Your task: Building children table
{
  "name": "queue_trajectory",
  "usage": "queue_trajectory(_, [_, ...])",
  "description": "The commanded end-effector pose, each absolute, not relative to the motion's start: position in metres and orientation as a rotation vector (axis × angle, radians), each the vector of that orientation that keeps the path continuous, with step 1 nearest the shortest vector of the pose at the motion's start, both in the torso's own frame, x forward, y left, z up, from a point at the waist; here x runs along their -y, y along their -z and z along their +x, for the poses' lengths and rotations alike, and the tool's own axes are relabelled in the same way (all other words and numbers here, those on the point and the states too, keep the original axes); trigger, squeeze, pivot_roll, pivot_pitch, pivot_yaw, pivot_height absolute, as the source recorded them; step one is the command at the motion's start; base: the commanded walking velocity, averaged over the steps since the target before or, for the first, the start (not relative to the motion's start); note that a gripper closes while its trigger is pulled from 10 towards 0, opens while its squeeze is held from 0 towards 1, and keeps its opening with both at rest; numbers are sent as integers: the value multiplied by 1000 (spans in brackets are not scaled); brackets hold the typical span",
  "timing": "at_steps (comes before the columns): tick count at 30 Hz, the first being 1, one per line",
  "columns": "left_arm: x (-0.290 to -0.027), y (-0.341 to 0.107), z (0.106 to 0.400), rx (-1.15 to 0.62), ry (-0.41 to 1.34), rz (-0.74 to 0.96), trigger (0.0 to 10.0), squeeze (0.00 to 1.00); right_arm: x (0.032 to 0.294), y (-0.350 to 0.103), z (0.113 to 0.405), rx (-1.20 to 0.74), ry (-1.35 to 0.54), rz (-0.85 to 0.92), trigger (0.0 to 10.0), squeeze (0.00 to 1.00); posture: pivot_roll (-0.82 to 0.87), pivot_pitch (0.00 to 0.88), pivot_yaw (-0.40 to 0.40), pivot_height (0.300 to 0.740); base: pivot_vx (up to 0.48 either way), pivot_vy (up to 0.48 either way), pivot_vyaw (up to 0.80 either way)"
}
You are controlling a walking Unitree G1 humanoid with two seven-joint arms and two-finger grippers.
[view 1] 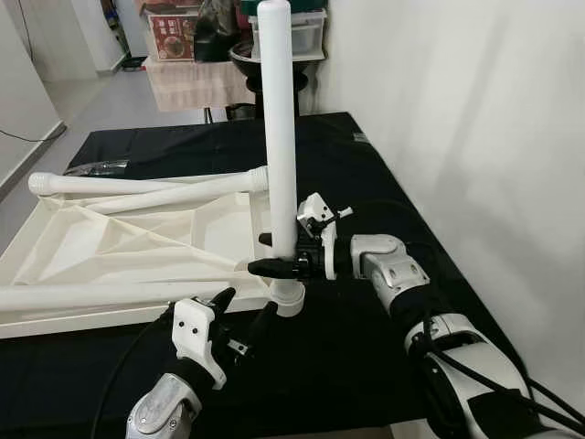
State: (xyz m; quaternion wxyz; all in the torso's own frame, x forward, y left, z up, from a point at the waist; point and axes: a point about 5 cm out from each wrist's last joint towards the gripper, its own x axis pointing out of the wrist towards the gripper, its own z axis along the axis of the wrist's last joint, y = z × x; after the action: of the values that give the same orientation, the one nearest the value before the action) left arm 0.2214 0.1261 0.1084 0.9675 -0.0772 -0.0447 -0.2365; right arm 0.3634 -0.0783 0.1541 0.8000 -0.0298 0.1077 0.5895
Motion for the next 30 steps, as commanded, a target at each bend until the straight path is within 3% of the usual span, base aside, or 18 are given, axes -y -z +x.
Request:
queue_trajectory(1, [-126,-106,221,82,475,-153,10000,0,73,-157,364,-226,-1276,-77,0,0,80,0,-24,740,0,0,0])
queue_trajectory(7, [-125,-107,219,86,476,-160,10000,0,103,-132,353,-235,-1216,-38,0,0,49,0,-20,740,0,0,0])
queue_trajectory(12, [-125,-107,218,87,476,-162,10000,0,103,-122,346,-227,-1133,-43,0,0,43,0,-25,740,0,0,0])
queue_trajectory(13, [-126,-108,217,88,476,-162,10000,0,108,-104,344,-270,-668,18,0,0,31,0,-22,740,0,0,0])
queue_trajectory(15, [-126,-108,217,88,476,-162,10000,0,108,-104,344,-270,-668,18,0,0,31,0,-22,740,0,0,0])
queue_trajectory(17, [-129,-109,217,86,477,-162,10000,0,113,-97,327,-273,-387,41,0,0,-7,0,12,740,0,0,0])
queue_trajectory(24, [-131,-108,218,81,484,-165,10000,0,100,-98,326,-262,-530,-16,0,0,19,0,3,740,0,0,0])
queue_trajectory(25, [-131,-108,218,83,478,-160,10000,0,94,-101,327,-261,-581,-21,10000,0,19,0,3,740,0,0,0])
queue_trajectory(27, [-131,-108,218,83,478,-160,10000,0,94,-101,327,-261,-581,-21,10000,0,19,0,3,740,0,0,0])
queue_trajectory(28, [-131,-108,218,84,474,-157,10000,0,90,-108,331,-245,-639,-9,10000,812,26,0,-2,740,0,0,0])
queue_trajectory(29, [-131,-108,218,84,474,-157,10000,0,90,-108,331,-245,-639,-9,10000,812,26,0,-2,740,0,0,0])
queue_trajectory(30, [-130,-109,218,84,473,-157,10000,0,84,-117,335,-228,-752,3,10000,1000,28,0,-1,740,0,0,0])
